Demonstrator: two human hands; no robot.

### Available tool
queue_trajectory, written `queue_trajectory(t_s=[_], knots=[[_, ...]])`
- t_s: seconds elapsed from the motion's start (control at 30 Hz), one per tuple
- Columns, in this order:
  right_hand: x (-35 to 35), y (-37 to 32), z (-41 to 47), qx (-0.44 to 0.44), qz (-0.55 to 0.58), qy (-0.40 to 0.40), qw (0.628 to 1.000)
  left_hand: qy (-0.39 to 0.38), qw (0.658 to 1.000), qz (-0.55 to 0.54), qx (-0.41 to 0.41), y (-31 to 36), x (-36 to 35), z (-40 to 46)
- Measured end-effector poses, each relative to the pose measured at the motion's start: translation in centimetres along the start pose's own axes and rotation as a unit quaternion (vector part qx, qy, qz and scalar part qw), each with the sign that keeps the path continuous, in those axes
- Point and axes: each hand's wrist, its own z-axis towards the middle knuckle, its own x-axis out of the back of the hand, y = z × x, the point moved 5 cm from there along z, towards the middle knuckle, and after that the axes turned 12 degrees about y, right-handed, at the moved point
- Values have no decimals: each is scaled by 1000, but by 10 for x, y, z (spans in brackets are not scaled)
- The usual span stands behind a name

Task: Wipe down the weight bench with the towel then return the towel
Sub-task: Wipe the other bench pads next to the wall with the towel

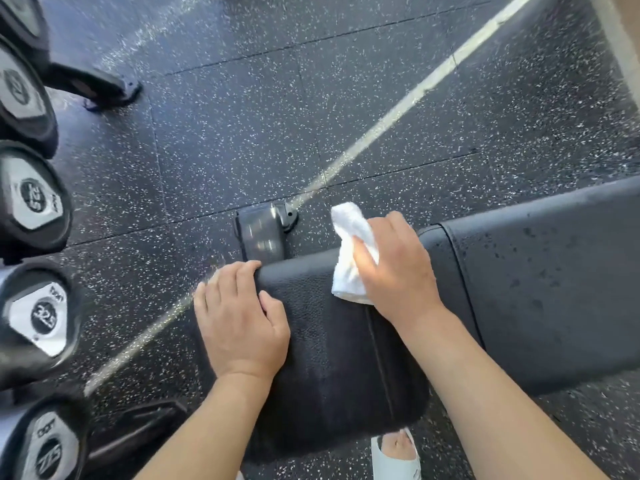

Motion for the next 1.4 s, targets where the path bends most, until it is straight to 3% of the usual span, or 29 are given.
queue_trajectory(t_s=[0.1,0.27,0.4,0.47,0.53,0.63,0.73,0.83,0.93,1.07,1.13,1.23,1.4], knots=[[-25,5,27,-78,-13,-143,987,-8,1000,11,-4,-2,-1,3],[-46,-24,50,-31,-71,-299,951,-19,1000,18,-2,-2,-3,7],[-82,-88,49,85,-81,-415,902,-18,1000,20,-5,-4,-8,7],[-94,-115,42,150,-43,-414,897,-8,1000,20,-6,-5,-9,6],[-92,-116,45,154,-17,-402,903,4,1000,18,-9,-5,-9,5],[-71,-69,54,97,-36,-421,901,11,1000,18,-20,-3,-8,5],[-44,-6,66,-28,-59,-436,898,4,1000,15,-19,-2,-8,6],[-45,9,68,-59,-68,-425,901,-5,1000,8,-14,-2,-8,7],[-68,-27,63,-24,-66,-445,893,-12,1000,6,-12,-3,-7,7],[-89,-111,53,113,-36,-484,867,-13,1000,3,-13,-6,-10,6],[-99,-124,51,104,-29,-490,865,-6,1000,-2,-9,-8,-9,6],[-102,-85,53,12,-55,-476,877,0,1000,-11,-17,-7,-8,5],[-74,-8,63,-42,-135,-461,876,6,999,-29,-13,-9,-9,2]])
